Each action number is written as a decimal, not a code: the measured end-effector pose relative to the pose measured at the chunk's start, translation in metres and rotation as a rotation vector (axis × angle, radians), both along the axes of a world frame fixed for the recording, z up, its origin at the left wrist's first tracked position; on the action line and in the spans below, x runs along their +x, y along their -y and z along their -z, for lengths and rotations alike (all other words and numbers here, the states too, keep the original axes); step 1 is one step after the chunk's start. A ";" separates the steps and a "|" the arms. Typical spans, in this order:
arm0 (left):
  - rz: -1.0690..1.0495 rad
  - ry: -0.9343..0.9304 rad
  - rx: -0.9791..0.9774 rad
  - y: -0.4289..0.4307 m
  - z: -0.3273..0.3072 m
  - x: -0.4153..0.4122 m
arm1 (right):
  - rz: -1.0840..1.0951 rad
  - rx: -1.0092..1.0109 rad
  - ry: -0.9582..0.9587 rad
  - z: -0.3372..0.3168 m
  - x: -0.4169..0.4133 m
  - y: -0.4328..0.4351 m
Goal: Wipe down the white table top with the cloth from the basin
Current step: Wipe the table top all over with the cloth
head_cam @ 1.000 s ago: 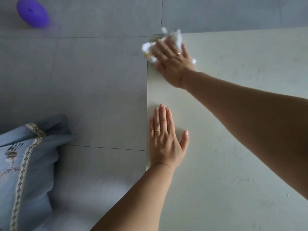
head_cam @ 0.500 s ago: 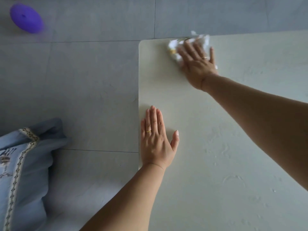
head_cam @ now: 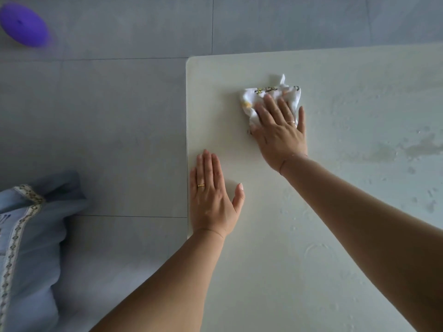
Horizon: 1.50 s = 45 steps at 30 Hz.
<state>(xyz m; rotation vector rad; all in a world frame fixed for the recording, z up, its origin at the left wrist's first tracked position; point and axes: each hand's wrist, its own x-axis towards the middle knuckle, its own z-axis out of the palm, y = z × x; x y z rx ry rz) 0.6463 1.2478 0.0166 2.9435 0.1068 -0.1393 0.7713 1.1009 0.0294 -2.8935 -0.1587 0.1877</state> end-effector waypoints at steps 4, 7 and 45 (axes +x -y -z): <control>0.003 -0.002 -0.011 0.001 -0.001 -0.001 | 0.071 0.019 0.063 -0.003 0.025 -0.024; 0.009 0.001 -0.012 0.000 -0.001 -0.001 | -0.026 -0.025 -0.005 0.007 0.026 -0.023; 0.029 0.041 0.024 0.000 0.005 -0.004 | 0.338 -0.083 -0.025 0.016 -0.120 0.003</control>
